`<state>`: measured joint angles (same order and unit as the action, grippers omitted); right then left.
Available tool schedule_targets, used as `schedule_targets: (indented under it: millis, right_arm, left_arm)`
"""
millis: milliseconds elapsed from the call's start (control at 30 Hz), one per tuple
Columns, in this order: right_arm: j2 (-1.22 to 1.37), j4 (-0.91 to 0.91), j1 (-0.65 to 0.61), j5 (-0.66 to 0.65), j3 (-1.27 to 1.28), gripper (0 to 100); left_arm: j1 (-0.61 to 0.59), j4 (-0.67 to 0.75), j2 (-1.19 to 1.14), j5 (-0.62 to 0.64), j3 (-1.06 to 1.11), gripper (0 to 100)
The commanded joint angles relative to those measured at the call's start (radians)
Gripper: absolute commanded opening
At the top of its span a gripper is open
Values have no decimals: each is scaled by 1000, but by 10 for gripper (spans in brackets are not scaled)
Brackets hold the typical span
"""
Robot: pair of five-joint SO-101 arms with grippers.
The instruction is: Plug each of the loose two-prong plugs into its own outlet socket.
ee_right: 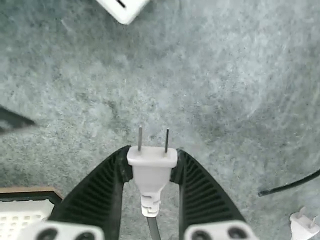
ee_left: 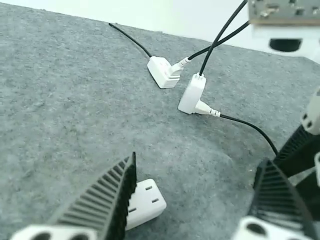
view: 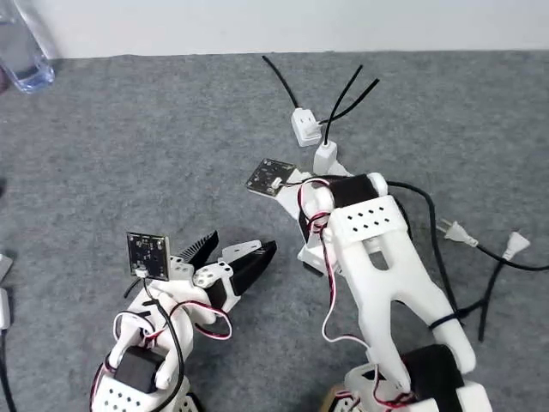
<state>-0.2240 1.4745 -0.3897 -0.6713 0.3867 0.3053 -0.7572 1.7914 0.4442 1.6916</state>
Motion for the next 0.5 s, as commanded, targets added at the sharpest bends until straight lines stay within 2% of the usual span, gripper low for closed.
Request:
schedule_targets:
  millis: [0,233,467]
  right_arm:
    - [-38,-1,-56,-9,-114,8]
    - [-36,117,-197,-2,-232,8]
    - [-38,139,-217,0,-247,8]
  left_arm:
    - [3,29,12,9,-8,348]
    - [-5,26,12,9,-8,348]
    - [-5,26,12,9,-8,348]
